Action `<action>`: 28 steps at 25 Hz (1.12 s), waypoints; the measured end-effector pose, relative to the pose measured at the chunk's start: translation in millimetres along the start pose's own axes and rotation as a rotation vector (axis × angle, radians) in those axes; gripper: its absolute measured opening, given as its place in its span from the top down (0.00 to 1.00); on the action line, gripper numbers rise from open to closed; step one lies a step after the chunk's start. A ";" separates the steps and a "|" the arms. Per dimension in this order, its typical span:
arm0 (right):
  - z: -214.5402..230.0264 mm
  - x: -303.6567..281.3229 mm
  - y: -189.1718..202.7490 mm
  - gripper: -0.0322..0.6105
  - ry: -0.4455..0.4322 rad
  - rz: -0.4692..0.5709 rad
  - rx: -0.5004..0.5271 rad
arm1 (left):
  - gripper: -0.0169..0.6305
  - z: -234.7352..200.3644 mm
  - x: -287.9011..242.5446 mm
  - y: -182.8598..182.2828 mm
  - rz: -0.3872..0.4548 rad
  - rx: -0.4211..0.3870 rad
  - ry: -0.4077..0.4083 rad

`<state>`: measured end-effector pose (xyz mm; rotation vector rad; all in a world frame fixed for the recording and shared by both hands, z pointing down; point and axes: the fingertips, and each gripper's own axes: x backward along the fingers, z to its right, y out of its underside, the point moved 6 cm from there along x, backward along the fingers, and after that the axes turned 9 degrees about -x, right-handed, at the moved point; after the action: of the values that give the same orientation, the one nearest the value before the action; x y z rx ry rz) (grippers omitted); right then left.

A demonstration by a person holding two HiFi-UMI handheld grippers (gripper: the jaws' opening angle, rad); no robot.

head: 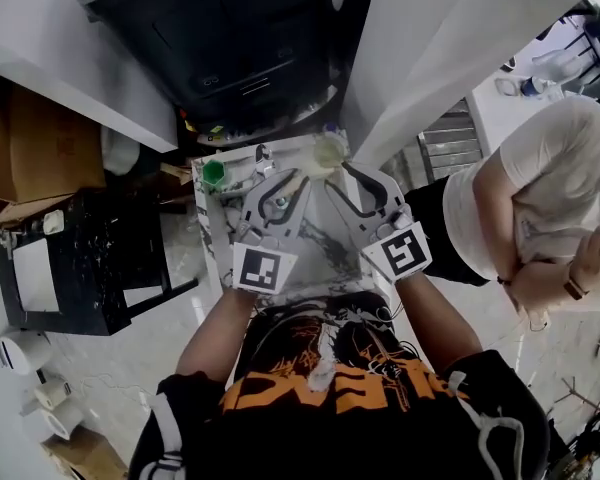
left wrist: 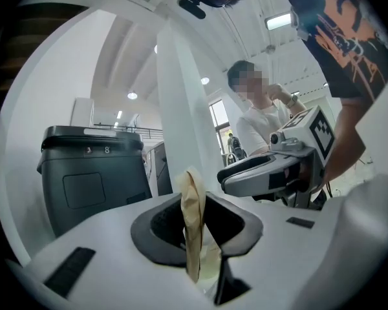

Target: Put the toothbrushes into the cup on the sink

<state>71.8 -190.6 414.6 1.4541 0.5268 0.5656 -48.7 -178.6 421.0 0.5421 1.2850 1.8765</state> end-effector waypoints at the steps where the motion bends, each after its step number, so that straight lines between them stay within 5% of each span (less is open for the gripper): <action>1: -7.0 2.0 -8.4 0.71 -0.007 0.018 -0.013 | 0.84 -1.8 6.7 -7.9 0.005 0.010 -0.007; 12: -74.7 18.6 -74.6 0.93 -0.138 0.101 -0.031 | 0.84 -11.2 74.9 -66.4 0.019 -0.019 -0.049; 28: -122.2 -22.3 -64.5 0.93 -0.284 0.038 -0.022 | 0.84 -37.1 134.3 -40.5 -0.040 -0.004 -0.212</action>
<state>-21.6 -114.1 343.8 1.4956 0.2686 0.3850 -141.4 -86.2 358.4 0.6884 1.1448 1.7371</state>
